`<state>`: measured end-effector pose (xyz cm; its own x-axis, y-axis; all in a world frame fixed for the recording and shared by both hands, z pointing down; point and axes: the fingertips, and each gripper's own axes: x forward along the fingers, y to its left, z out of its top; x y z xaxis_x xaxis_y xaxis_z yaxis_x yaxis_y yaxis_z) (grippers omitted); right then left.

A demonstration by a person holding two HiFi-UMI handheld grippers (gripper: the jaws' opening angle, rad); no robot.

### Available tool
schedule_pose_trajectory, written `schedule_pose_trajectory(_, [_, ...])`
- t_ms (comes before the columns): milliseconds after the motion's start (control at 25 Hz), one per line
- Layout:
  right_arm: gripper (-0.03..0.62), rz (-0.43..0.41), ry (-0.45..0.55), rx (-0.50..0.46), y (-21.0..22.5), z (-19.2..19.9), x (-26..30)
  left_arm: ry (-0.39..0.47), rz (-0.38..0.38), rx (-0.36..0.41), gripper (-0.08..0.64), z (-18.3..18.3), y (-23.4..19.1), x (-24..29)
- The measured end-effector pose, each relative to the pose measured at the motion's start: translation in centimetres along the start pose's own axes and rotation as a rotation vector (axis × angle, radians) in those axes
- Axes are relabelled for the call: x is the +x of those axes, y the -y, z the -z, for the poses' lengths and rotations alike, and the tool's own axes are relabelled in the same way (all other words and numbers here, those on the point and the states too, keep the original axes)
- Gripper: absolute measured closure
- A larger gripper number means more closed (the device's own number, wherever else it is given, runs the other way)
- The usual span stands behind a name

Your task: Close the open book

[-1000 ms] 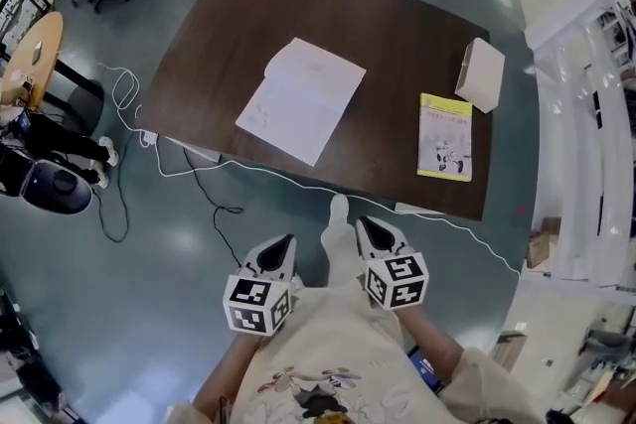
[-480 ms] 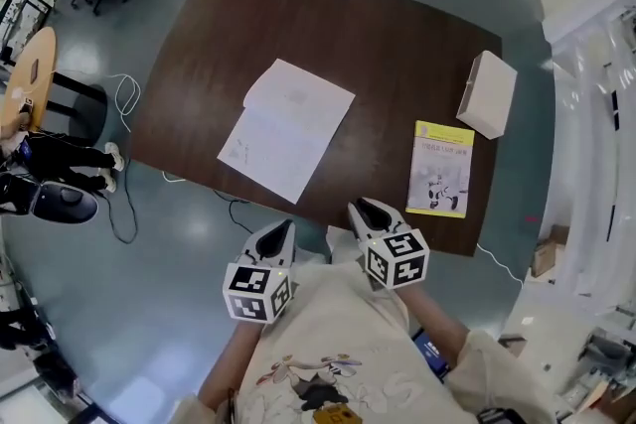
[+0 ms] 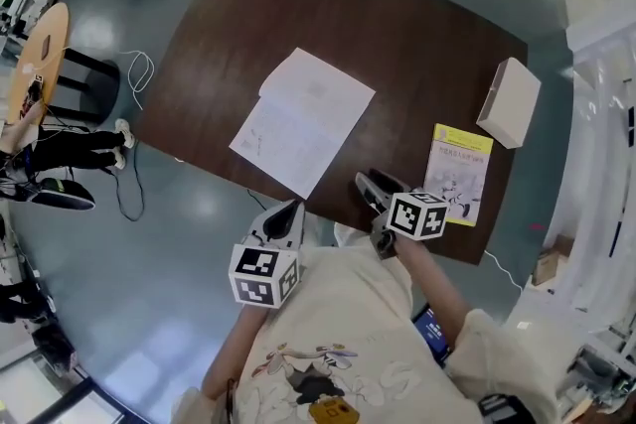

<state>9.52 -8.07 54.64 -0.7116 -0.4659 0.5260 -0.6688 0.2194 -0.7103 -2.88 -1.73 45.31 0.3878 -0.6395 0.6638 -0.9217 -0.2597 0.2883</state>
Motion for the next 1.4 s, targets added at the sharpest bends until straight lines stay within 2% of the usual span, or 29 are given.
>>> schedule_pose_trajectory(200, [0.449, 0.005, 0.006, 0.028, 1.9, -1.8, 2.5, -0.018, -0.003, 0.007, 0.555, -0.3, 0.0, 2.0])
schedule_pose_trajectory(360, [0.448, 0.045, -0.006, 0.057, 4.0, -2.7, 4.6, -0.042, -0.017, 0.024, 0.555, -0.3, -0.3, 3.8])
schedule_pose_trajectory(560, [0.448, 0.064, -0.011, 0.120, 6.5, -3.9, 6.8, -0.084, 0.011, 0.034, 0.555, 0.1, 0.6, 5.6])
schedule_pose_trajectory(880, [0.448, 0.062, -0.040, 0.274, 10.9, -5.7, 10.5, -0.131, 0.024, 0.044, 0.554, 0.1, 0.5, 7.4])
schedule_pose_trajectory(1080, [0.439, -0.021, -0.044, 0.464, 12.1, -6.7, 13.1, -0.153, 0.017, 0.045, 0.554, -0.5, 0.1, 8.5])
schedule_pose_trajectory(1200, [0.431, -0.029, -0.046, 0.558, 12.7, -6.9, 14.1, -0.160, 0.009, 0.036, 0.554, -0.7, -0.4, 8.8])
schedule_pose_trajectory(1400, [0.428, -0.013, -0.066, 0.624, 13.4, -6.7, 15.0, -0.170, 0.006, 0.021, 0.555, -1.1, -1.3, 9.2])
